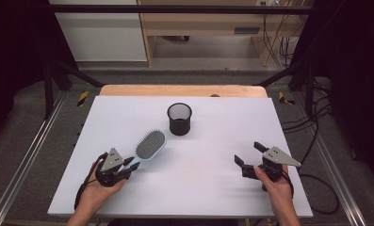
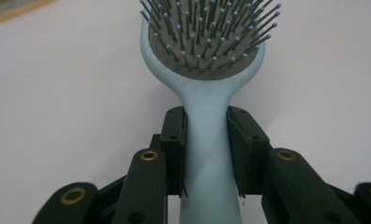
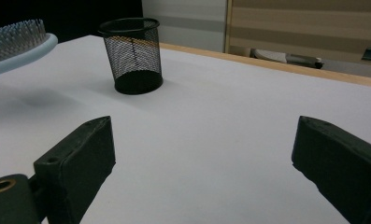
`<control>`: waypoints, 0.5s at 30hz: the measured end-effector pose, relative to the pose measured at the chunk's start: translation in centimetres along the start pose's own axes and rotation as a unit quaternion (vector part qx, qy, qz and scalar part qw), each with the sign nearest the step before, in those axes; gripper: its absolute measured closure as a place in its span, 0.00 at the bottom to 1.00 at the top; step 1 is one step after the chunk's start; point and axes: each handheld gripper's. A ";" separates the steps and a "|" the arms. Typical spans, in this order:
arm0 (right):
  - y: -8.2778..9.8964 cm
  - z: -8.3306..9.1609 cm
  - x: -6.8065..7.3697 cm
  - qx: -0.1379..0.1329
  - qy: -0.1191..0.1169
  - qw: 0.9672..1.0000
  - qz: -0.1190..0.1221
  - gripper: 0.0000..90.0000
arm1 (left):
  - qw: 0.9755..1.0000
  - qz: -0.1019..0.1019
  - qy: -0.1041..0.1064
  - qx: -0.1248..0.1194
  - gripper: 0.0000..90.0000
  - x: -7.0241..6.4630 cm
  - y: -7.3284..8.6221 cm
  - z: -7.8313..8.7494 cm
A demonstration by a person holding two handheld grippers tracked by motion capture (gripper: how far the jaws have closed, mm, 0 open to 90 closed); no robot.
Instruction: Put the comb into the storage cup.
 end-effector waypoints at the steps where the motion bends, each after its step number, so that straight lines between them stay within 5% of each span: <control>1: -0.1 0.0 0.1 -0.002 -0.002 1.000 -0.003 0.07 | 1.000 0.001 -0.002 -0.009 0.77 0.0 -0.1 0.2; 11: -2.4 -1.1 2.8 -0.004 -0.036 0.999 -0.025 0.06 | 0.997 -0.009 -0.006 -0.071 0.77 -0.5 -2.9 0.6; 15: -3.9 -2.1 3.7 -0.009 -0.062 0.997 -0.034 0.05 | 0.995 -0.009 0.000 -0.101 0.77 -0.9 -5.2 0.0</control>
Point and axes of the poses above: each handheld gripper's, and its own axes: z roughly backward along the jaws, y roughly out of its underside, x roughly to its left, and after that the axes turned 11 degrees about x, right-handed
